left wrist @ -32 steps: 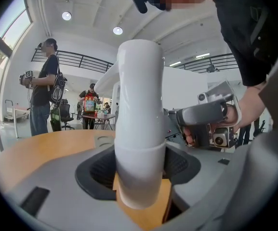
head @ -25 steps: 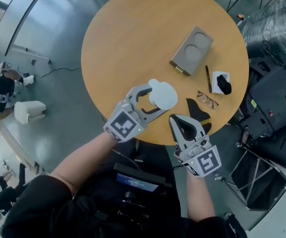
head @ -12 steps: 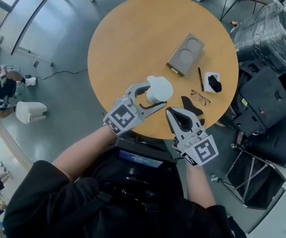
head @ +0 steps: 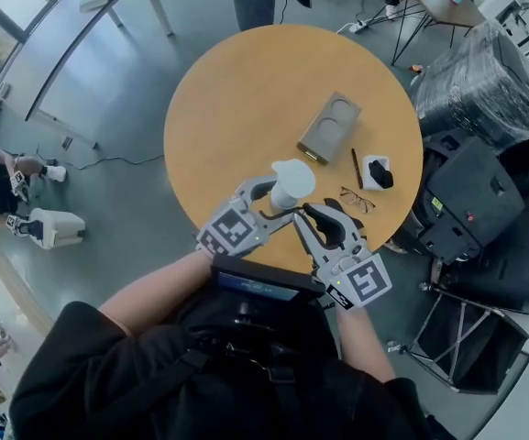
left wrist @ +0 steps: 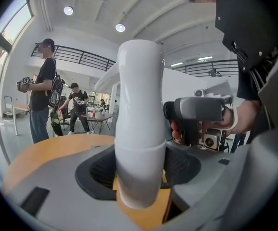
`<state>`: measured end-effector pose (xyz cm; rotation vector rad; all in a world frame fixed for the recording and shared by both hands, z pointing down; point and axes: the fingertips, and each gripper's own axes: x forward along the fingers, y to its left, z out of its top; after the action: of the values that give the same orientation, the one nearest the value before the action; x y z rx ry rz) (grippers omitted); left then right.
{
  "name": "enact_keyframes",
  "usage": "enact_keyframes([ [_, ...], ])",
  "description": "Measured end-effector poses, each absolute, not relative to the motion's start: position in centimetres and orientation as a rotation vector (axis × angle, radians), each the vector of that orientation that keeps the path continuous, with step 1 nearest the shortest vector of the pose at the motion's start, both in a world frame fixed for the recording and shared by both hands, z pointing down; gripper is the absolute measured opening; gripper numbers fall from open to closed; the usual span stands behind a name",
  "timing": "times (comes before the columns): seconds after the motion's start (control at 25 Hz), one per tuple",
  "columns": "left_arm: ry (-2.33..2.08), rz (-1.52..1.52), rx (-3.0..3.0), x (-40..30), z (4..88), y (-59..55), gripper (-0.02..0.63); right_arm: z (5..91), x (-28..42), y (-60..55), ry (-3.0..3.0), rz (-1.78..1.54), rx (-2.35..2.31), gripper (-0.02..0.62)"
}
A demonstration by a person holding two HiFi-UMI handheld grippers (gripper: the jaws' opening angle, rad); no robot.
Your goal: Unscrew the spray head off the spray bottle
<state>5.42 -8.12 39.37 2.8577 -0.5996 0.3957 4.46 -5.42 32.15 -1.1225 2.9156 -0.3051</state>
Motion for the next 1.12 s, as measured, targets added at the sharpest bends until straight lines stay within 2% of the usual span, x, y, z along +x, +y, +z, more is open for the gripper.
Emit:
enact_keyframes([
  [0.2, -0.609, 0.419, 2.869, 5.7, 38.9, -8.2, 0.305, 32.1, 4.8, -6.2, 2.909, -0.337, -1.193, 0.146],
  [0.4, -0.608, 0.418, 2.872, 6.0, 38.6, -8.1, 0.307, 31.2, 3.8, -7.6, 2.878, -0.357, -1.214, 0.282],
  [0.48, -0.619, 0.424, 2.868, 6.1, 38.7, -8.1, 0.307, 30.9, 3.4, -8.1, 2.856, -0.348, -1.222, 0.313],
  [0.8, -0.668, 0.448, 2.881, 6.4, 38.1, -8.2, 0.307, 29.7, 1.7, -10.4, 2.82, -0.308, -1.318, 0.307],
  [0.84, -0.672, 0.451, 2.883, 6.4, 38.2, -8.0, 0.307, 29.8, 1.6, -10.5, 2.816, -0.306, -1.329, 0.3],
  [0.92, -0.676, 0.454, 2.883, 6.4, 38.4, -7.8, 0.307, 30.3, 1.8, -10.8, 2.816, -0.3, -1.366, 0.229],
  [1.12, -0.653, 0.465, 2.904, 5.9, 38.4, -7.7, 0.305, 30.5, 1.3, -10.8, 2.843, -0.284, -1.35, 0.219],
])
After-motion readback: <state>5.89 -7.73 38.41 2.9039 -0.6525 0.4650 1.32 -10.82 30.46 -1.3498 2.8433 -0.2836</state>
